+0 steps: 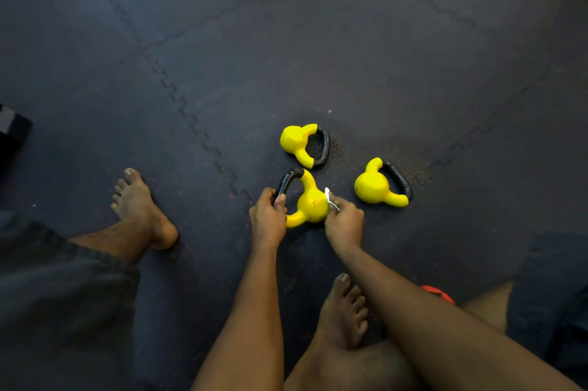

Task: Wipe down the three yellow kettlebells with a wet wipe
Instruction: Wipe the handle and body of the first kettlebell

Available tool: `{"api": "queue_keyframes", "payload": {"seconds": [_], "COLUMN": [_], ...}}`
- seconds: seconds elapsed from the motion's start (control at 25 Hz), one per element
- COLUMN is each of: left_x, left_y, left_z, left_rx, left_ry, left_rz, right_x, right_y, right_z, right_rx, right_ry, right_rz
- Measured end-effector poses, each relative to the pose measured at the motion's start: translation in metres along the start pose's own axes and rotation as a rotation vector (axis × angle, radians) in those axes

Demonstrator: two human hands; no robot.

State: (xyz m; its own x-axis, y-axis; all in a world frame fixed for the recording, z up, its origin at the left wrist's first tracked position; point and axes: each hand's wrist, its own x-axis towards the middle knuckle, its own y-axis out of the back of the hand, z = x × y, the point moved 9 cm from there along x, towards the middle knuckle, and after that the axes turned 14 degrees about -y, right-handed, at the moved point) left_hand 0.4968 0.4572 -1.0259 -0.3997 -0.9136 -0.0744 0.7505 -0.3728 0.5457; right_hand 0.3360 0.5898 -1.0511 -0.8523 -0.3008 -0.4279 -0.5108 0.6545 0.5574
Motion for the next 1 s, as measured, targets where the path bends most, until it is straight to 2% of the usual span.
{"api": "queue_keyframes", "payload": {"seconds": [0.12, 0.24, 0.36, 0.48, 0.6, 0.76, 0.92, 1.0], "left_x": [0.006, 0.011, 0.014, 0.013, 0.013, 0.014, 0.013, 0.015], "left_y": [-0.003, -0.003, -0.003, -0.002, -0.003, -0.011, -0.012, -0.01], "left_z": [0.009, 0.015, 0.018, 0.024, 0.029, 0.037, 0.045, 0.04], "left_rx": [0.027, 0.042, 0.079, 0.111, 0.114, 0.103, 0.078, 0.018], "left_ry": [0.012, 0.021, 0.003, -0.016, -0.008, -0.002, -0.053, -0.038], "left_rz": [-0.01, -0.009, -0.008, 0.004, -0.007, -0.042, -0.068, -0.103], "right_x": [-0.014, -0.038, -0.052, -0.051, -0.063, -0.058, -0.063, -0.06], "right_y": [-0.002, -0.003, -0.003, -0.026, -0.026, -0.008, -0.014, -0.013], "right_z": [0.007, -0.015, -0.04, -0.04, -0.041, -0.035, -0.031, -0.034], "right_rx": [-0.2, -0.332, -0.23, -0.263, -0.198, -0.012, -0.011, -0.011], "right_ry": [-0.041, 0.149, 0.364, 0.435, 0.523, 0.465, 0.446, 0.477], "right_rz": [0.026, 0.07, 0.07, -0.086, -0.121, -0.074, -0.145, -0.124]}}
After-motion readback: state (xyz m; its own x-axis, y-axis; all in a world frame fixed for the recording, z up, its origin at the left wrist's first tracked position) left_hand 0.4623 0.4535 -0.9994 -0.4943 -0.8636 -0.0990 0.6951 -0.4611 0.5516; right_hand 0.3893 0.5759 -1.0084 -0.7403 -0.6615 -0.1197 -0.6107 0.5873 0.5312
